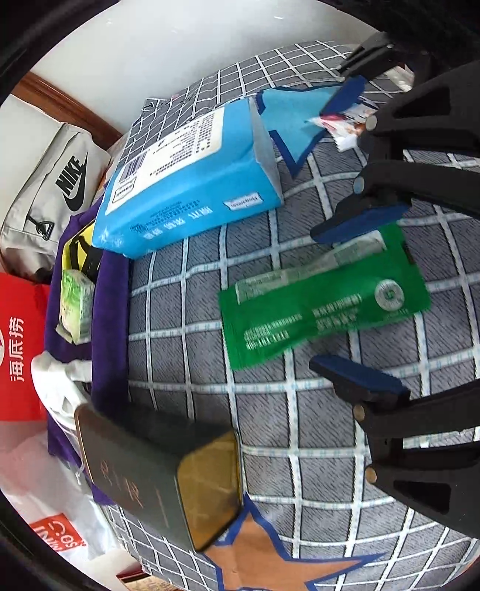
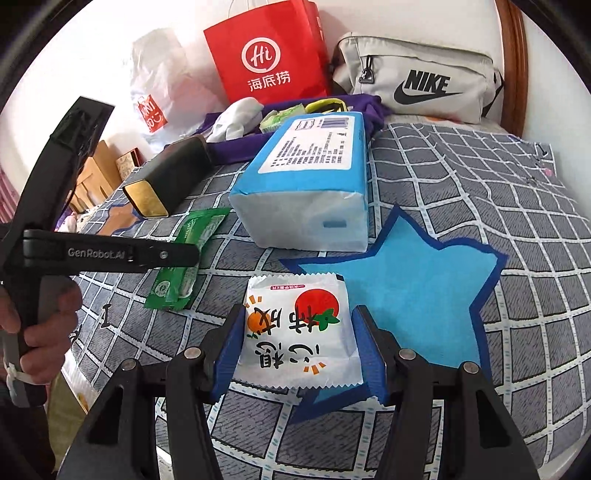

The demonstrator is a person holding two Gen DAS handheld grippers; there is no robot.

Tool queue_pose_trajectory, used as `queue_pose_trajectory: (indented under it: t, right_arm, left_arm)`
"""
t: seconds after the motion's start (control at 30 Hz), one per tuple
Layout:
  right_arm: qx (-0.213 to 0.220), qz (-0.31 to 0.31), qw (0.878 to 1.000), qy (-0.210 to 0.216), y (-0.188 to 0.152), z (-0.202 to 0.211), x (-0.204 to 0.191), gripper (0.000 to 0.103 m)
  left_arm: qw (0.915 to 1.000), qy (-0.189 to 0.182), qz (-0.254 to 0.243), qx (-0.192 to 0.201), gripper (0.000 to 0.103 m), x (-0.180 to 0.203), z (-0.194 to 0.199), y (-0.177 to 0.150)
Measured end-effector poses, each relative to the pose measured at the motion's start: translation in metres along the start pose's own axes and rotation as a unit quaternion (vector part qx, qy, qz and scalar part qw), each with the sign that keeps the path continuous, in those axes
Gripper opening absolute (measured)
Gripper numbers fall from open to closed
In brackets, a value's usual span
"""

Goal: Organize soft objects
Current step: 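Grasp the green snack packet with the left tool while the right tool grasps the white tomato-print packet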

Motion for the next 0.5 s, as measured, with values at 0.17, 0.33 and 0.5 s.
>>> queue_pose_trajectory:
  t: [0.17, 0.33, 0.5]
  right_arm:
    - [0.003, -0.001, 1.0, 0.006, 0.0, -0.001, 0.001, 0.058]
    - [0.004, -0.001, 1.0, 0.006, -0.001, -0.001, 0.001, 0.058]
    - [0.001, -0.003, 1.0, 0.002, -0.002, 0.0, 0.001, 0.058]
  left_arm:
    - [0.9973, 0.067, -0.028, 0.01, 0.062, 0.012, -0.007, 0.003]
    - [0.9957, 0.08, -0.036, 0.029, 0.041, 0.016, -0.005, 0.0]
    - [0.9977, 0.056, -0.023, 0.028, 0.028, 0.002, 0.001, -0.005]
Point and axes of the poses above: each gripper's, at about its wrist camera, not at the fingertips, and z roughly against the way its jaws point, x to its right, y to its top, the point moved 8 cm from there along -z, roughly the way its jaws point, and after that the axes turned 12 degrees about -x, right-handed, at the moved point
